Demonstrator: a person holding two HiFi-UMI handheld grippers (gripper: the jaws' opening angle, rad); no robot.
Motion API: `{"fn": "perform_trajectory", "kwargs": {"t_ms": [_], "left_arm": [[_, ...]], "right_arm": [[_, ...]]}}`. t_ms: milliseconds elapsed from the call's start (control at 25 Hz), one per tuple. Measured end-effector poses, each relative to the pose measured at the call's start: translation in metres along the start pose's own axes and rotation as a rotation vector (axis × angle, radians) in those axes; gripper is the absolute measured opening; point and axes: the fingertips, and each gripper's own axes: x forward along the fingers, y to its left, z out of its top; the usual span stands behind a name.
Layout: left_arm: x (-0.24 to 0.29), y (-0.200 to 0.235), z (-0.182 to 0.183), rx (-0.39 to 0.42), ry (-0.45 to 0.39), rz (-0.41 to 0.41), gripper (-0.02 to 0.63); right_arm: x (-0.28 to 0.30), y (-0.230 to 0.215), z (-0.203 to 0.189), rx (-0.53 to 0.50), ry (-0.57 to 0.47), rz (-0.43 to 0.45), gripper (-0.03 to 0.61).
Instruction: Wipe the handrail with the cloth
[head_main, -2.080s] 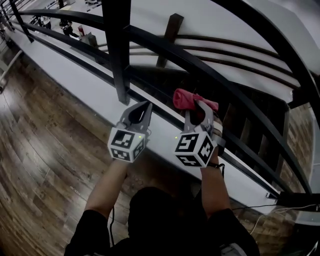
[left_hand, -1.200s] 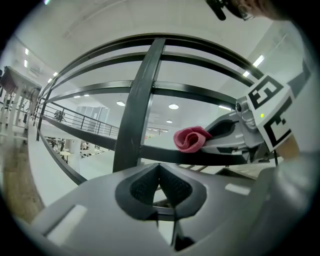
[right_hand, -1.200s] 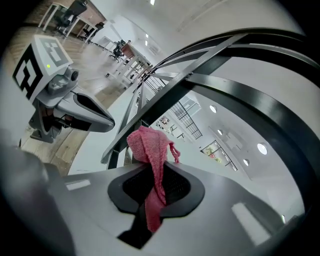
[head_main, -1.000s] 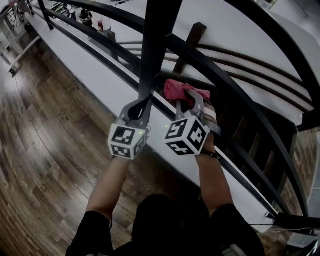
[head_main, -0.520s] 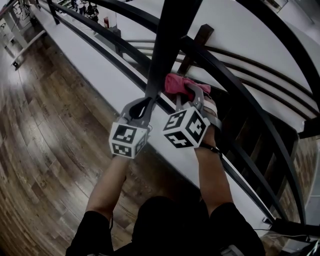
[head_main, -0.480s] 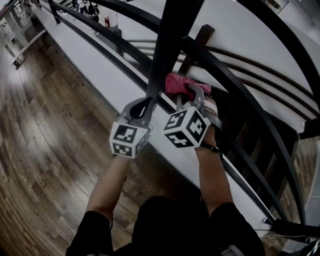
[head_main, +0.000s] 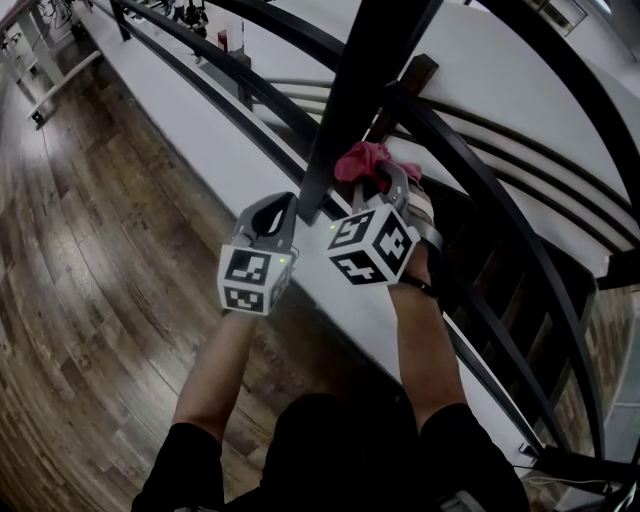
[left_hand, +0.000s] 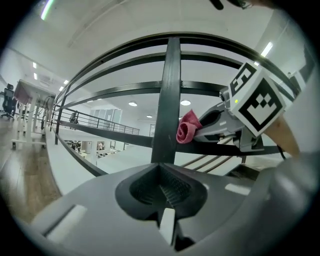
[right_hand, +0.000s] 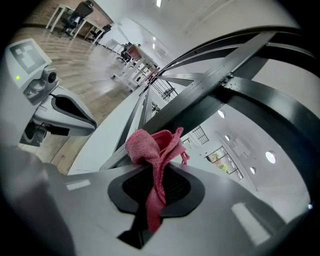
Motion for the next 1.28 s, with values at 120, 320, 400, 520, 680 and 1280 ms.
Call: {"fn": "perform_trajectory", "kwargs": {"t_ms": [120, 320, 400, 520, 680, 1280], "left_arm": [[-0.004, 0.004, -0.003, -0.027, 0.001, 0.018, 0.000], [-0.017, 0.009, -0.005, -0.025, 0.009, 0.042, 0.000], [-0.025, 0.014, -0.004, -0.031, 0.006, 0.061, 0.000], [-0.039, 0.023, -0.002, -0.042, -0.003, 0.096, 0.000], [-0.054, 0.021, 0.002, -0.061, -0.022, 0.110, 0.000], [-0.026, -0.212, -0.004, 0.020, -0.045, -0.389, 0.000]], "right_arm": [[0.004, 0.003, 0.003, 0.000, -0.011, -0.001, 0.038], [0.003, 0.004, 0.008, 0.028, -0.044, 0.020, 0.038], [-0.005, 0.011, 0.013, 0.041, -0.085, 0.056, 0.038], [-0.023, 0.025, 0.026, 0.063, -0.180, 0.105, 0.038], [-0.054, 0.030, 0.037, 0.113, -0.291, 0.113, 0.040], [-0.225, -0.012, -0.107, 0.262, -0.366, 0.011, 0.040]]}}
